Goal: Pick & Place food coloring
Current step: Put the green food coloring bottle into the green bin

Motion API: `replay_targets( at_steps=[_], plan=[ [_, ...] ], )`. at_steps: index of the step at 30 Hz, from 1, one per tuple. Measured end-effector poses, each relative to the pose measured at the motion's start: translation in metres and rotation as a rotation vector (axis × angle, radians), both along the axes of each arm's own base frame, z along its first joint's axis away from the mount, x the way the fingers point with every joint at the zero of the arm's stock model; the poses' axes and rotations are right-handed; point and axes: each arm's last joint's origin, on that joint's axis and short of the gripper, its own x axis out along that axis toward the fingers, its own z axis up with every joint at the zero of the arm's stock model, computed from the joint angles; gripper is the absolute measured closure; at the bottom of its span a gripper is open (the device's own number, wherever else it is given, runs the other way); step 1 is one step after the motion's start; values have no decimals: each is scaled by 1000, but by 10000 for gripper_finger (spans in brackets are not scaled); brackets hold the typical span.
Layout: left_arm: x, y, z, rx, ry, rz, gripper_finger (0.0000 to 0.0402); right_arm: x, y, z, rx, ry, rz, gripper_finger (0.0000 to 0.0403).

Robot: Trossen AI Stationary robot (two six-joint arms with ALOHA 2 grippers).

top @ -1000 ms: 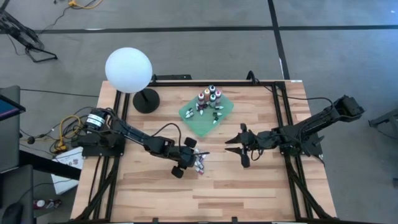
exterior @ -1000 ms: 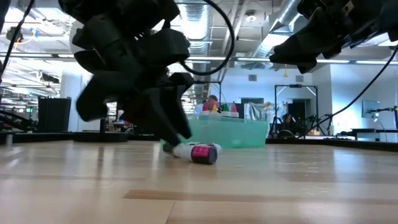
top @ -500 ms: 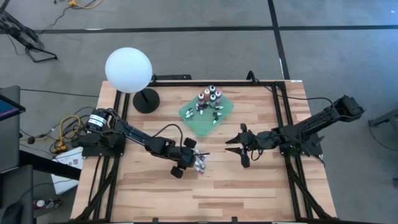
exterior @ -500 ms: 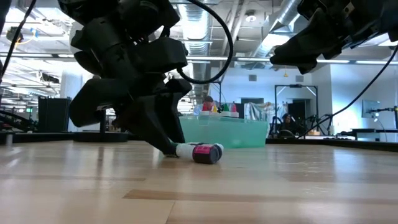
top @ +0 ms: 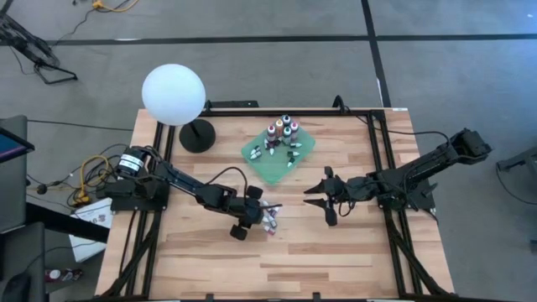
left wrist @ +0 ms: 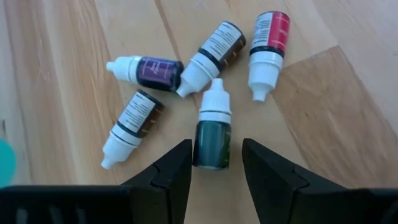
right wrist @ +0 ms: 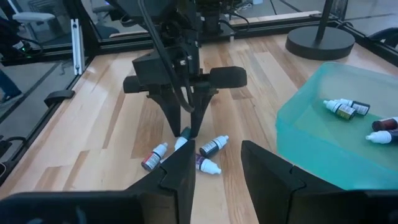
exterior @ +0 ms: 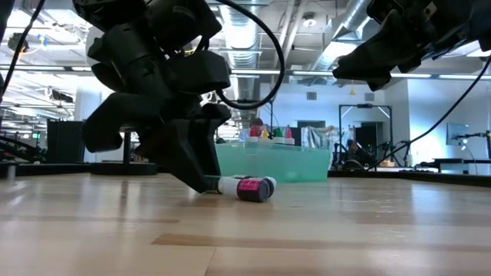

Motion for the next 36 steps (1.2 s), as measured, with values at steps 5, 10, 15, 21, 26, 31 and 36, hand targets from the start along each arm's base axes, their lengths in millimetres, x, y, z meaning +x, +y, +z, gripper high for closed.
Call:
replay_targets(
  at_steps=[5, 10, 15, 21, 26, 31, 36],
  plan=[
    [-1, 0, -1, -19, 18, 28, 265, 0, 0, 0, 0, 0, 0, 282],
    [-1, 0, -1, -24, 17, 36, 265, 0, 0, 0, 0, 0, 0, 282],
    [-1, 1, -1, -26, 13, 37, 265, 0, 0, 0, 0, 0, 0, 282],
    [2, 0, 1, -42, -21, 39, 265, 0, 0, 0, 0, 0, 0, 282],
    [5, 3, -1, -85, -19, 34, 265, 0, 0, 0, 0, 0, 0, 282],
    [10, 5, -18, -128, 12, 28, 265, 0, 0, 0, -2, 5, 0, 282],
    [12, 8, -22, -142, 4, 41, 265, 0, 0, -1, -2, 7, 0, 282]
  ],
)
